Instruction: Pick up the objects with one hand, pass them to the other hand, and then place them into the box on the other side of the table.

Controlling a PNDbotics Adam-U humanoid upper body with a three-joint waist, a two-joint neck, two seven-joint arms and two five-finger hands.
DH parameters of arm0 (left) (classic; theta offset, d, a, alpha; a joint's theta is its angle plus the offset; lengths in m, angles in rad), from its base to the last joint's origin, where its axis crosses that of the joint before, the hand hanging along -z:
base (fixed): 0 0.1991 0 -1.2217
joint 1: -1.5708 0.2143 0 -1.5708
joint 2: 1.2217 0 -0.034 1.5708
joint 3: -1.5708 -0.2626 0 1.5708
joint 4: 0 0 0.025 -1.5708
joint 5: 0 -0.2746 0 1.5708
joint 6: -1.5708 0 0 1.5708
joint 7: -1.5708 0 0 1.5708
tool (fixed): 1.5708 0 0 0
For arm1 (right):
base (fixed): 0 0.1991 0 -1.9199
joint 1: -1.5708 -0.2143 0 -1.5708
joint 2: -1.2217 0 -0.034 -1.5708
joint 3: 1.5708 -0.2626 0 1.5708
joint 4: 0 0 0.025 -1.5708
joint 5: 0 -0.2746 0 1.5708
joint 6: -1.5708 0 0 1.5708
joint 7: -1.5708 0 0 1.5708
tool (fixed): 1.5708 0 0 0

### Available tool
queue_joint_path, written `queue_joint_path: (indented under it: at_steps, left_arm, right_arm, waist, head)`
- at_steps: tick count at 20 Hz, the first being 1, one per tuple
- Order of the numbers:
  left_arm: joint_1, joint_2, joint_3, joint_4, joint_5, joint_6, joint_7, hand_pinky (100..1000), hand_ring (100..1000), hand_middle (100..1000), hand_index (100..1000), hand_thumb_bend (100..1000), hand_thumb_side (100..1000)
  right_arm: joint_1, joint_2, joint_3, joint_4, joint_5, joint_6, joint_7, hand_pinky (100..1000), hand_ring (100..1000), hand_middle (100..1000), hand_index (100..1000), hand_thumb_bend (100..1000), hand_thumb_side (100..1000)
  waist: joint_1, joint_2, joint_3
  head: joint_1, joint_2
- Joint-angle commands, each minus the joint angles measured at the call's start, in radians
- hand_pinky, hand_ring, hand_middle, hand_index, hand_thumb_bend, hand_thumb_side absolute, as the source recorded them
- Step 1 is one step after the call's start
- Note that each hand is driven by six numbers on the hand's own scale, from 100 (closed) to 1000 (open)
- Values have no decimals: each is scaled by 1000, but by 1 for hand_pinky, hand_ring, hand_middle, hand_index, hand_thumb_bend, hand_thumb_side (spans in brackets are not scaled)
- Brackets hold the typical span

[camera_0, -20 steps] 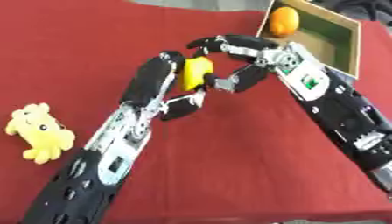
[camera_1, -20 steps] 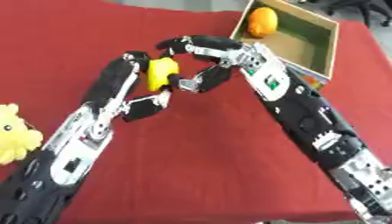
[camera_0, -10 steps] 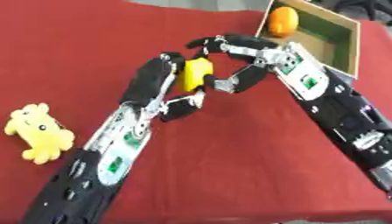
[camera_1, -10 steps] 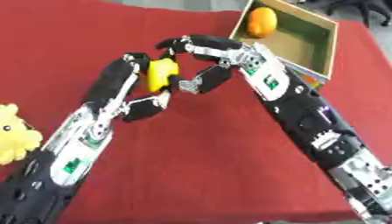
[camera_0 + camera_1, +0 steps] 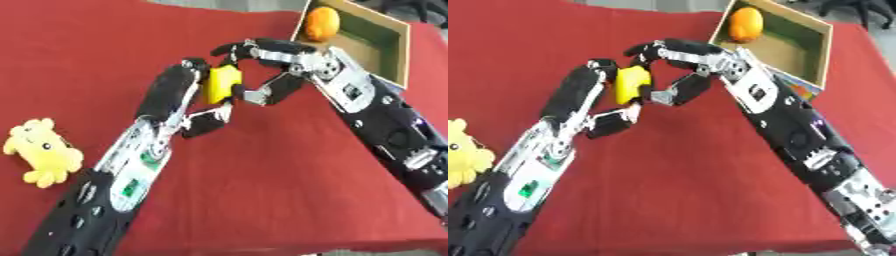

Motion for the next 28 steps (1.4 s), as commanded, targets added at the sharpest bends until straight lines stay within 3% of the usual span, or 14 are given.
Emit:
queue_joint_path:
  at_steps: [1, 4, 9, 11, 12, 13, 28]
  left_arm:
    - [-50, -33, -3, -46, 9, -3, 9, 603, 617, 553, 647, 100, 303]
    - [-51, -34, -2, -43, 8, 2, 9, 608, 624, 567, 671, 100, 221]
    - [-51, -34, -4, -35, -1, 9, 9, 623, 648, 598, 749, 101, 214]
    - [-51, -34, -5, -32, -10, 8, 4, 626, 653, 604, 779, 185, 228]
    - [-51, -35, -5, -31, -13, 7, 2, 626, 653, 604, 779, 185, 228]
    - [-51, -35, -6, -30, -17, 5, -1, 631, 659, 608, 794, 263, 260]
    - [-45, -37, -10, -12, -62, -13, -30, 651, 683, 638, 866, 662, 454]
  right_arm:
    - [-6, -17, 18, -5, 5, -258, 278, 817, 1000, 368, 452, 100, 214]
    - [-6, -18, 20, -11, -5, -247, 278, 812, 1000, 351, 422, 100, 231]
    - [-5, -21, 25, -22, -28, -222, 278, 803, 1000, 328, 382, 100, 250]
    - [-5, -21, 25, -28, -43, -204, 278, 797, 1000, 313, 368, 100, 254]
    - [-5, -22, 25, -31, -52, -193, 278, 797, 1000, 313, 368, 100, 254]
    - [-5, -22, 26, -35, -60, -183, 278, 793, 1000, 304, 361, 100, 256]
    - [-3, -32, 10, -75, -133, -69, 278, 774, 1000, 260, 333, 100, 264]
  waist:
    - [1, -16, 0]
    - [1, -17, 0]
    - [2, -17, -2]
    - [3, -16, -3]
    - [3, -16, -3]
    - [3, -16, -4]
    - [4, -14, -9]
  head:
    - [-4, 2]
    - [-3, 1]
    - [-5, 0]
    - [-5, -1]
    - [-6, -1]
    - [-6, -2]
    - [-12, -1]
